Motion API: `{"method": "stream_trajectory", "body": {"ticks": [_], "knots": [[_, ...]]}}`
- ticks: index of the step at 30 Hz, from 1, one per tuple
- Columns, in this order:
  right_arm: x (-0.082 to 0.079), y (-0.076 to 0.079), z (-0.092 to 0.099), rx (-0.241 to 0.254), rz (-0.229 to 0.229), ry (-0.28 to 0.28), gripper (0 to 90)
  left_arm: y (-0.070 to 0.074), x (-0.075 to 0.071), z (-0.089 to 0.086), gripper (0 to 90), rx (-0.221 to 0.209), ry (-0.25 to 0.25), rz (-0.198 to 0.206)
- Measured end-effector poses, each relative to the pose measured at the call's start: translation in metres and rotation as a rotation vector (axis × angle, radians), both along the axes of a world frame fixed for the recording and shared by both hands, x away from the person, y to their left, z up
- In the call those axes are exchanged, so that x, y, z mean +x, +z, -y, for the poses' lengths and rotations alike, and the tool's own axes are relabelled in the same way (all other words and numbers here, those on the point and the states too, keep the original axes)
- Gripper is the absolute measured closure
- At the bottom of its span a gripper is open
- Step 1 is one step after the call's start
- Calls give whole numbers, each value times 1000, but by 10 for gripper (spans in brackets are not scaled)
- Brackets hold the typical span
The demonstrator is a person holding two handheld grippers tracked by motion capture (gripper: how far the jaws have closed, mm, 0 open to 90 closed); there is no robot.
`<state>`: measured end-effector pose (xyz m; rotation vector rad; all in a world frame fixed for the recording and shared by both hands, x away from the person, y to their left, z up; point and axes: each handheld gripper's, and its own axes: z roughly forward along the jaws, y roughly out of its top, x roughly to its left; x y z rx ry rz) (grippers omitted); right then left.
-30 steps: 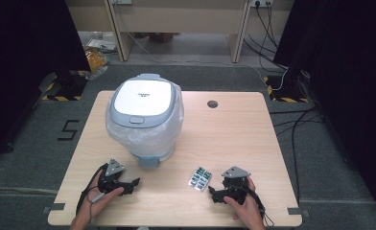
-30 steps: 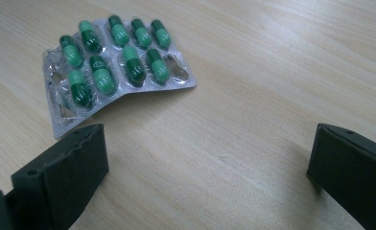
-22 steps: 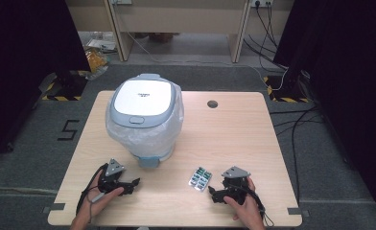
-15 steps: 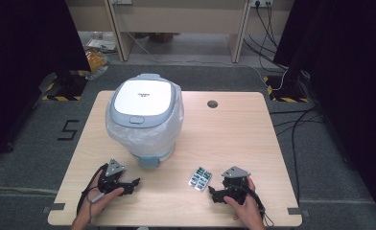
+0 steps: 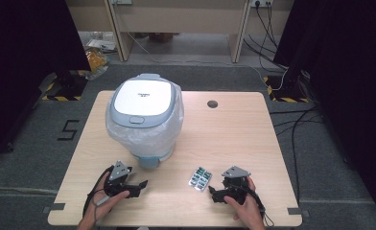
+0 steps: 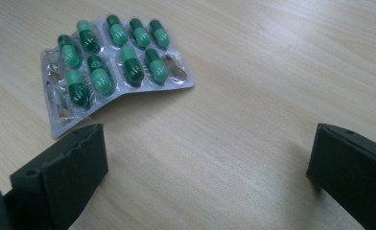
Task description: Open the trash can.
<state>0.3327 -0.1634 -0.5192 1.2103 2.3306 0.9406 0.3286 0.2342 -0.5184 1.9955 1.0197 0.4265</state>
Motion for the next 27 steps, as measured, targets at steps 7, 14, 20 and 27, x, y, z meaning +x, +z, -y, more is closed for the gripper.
{"method": "stream_trajectory", "body": {"ticks": [7, 14, 20, 27], "knots": [[0, 0, 0, 0, 1, 1, 3, 6, 1, 15, 152, -23, -41, 14], [1, 0, 0, -1, 3, 2, 3, 16, 7, 30, 151, -23, -76, 45], [1, 0, 1, -2, 3, 3, 3, 12, 14, 41, 148, -42, -65, 51], [1, 0, 1, -2, 3, 3, 3, 8, 19, 48, 149, 6, -57, 86]]}}
